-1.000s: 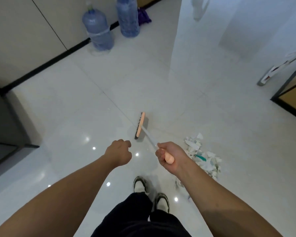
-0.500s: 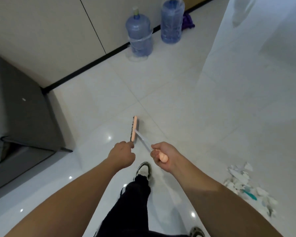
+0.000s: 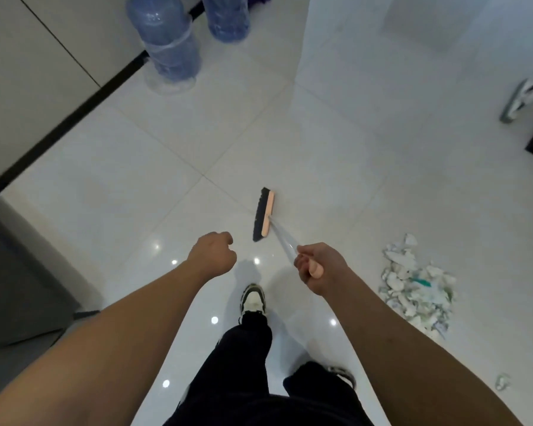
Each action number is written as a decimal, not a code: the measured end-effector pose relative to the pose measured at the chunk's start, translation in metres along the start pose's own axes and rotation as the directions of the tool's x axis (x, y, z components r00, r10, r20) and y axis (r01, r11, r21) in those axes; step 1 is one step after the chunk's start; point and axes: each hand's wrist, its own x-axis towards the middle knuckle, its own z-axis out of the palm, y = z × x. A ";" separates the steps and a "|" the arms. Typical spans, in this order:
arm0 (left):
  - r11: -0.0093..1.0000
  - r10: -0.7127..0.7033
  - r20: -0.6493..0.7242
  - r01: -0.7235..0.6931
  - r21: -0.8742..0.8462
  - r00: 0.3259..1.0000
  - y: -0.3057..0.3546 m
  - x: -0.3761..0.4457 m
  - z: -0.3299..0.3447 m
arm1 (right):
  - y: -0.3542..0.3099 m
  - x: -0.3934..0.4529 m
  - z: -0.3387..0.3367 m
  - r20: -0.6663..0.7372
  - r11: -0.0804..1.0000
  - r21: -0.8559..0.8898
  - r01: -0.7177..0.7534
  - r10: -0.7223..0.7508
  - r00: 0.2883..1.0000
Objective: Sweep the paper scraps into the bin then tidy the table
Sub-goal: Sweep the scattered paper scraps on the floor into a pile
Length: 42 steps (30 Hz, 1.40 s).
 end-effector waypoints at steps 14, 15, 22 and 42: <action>0.872 0.369 0.165 -0.402 0.278 0.915 0.183 -0.014 0.061 | 0.022 -0.049 -0.195 -0.333 0.933 0.274 0.231 -0.133 0.933; 0.856 0.383 0.179 -0.421 0.301 0.906 0.197 -0.019 0.068 | 0.024 -0.057 -0.208 -0.342 0.920 0.296 0.257 -0.150 0.928; 0.674 0.551 0.289 -0.622 0.398 0.783 0.312 -0.072 0.131 | 0.043 -0.137 -0.316 -0.320 0.806 0.456 0.378 -0.248 0.914; 0.193 0.664 0.599 -0.877 0.440 0.447 0.547 -0.223 0.330 | 0.131 -0.173 -0.618 -0.675 0.641 0.562 0.522 -0.009 0.738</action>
